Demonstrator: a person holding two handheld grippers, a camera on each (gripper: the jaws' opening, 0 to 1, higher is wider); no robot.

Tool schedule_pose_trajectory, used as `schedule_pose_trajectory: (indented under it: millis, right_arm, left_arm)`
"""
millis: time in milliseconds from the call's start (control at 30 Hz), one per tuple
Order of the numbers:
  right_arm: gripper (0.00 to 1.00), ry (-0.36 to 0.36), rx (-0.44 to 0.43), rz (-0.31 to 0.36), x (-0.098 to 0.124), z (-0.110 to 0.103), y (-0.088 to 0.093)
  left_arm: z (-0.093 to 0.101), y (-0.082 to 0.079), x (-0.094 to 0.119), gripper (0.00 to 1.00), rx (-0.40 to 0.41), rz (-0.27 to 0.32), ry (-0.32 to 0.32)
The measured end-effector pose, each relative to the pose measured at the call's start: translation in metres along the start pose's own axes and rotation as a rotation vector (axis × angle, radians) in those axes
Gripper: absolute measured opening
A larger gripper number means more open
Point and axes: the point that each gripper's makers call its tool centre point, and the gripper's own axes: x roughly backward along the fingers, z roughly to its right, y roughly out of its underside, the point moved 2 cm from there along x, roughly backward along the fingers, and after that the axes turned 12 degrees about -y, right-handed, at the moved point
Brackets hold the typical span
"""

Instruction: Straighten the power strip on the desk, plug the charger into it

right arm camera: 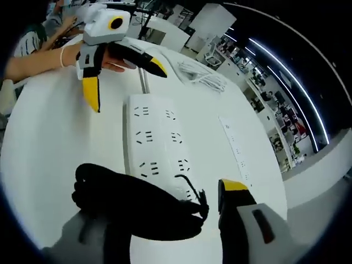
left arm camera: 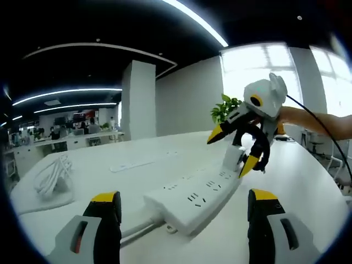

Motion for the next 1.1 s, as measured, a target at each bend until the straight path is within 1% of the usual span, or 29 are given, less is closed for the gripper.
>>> schedule_pose_trajectory:
  millis: [33,133,367,533,767,900,967,1000,1100]
  right_arm:
    - [0.65,0.001,0.002,0.002,0.001,0.000,0.000]
    - [0.68,0.006,0.044,0.036,0.006,-0.001,-0.005]
    - [0.74,-0.002,0.077,0.021,0.018,0.001,-0.003]
    - [0.75,-0.012,0.071,0.002,0.026,0.017,0.009]
    - [0.75,0.002,0.073,-0.010,0.038,0.025,0.019]
    - [0.75,0.003,0.038,0.041,0.048,0.026,0.019]
    - [0.74,0.002,0.015,0.079,0.054,0.026,0.018]
    - [0.74,0.003,0.011,0.085,0.055,0.026,0.018]
    - [0.74,0.012,-0.023,0.150,0.067,0.024,0.016]
  left_arm:
    - [0.000,0.000,0.000,0.98,0.001,-0.001,-0.001]
    - [-0.002,0.000,0.001,0.98,0.008,-0.002,-0.009]
    - [0.000,-0.002,0.003,0.98,0.000,0.007,-0.017]
    - [-0.001,-0.002,0.002,0.98,-0.014,0.003,-0.026]
    - [-0.002,-0.003,0.001,0.98,-0.002,0.008,-0.029]
    - [-0.001,-0.001,0.002,0.98,-0.005,0.004,-0.031]
    - [-0.002,-0.001,0.002,0.98,-0.005,0.003,-0.031]
    - [-0.002,-0.001,0.002,0.98,-0.004,0.003,-0.031]
    - [-0.003,-0.001,0.003,0.98,0.003,0.003,-0.032]
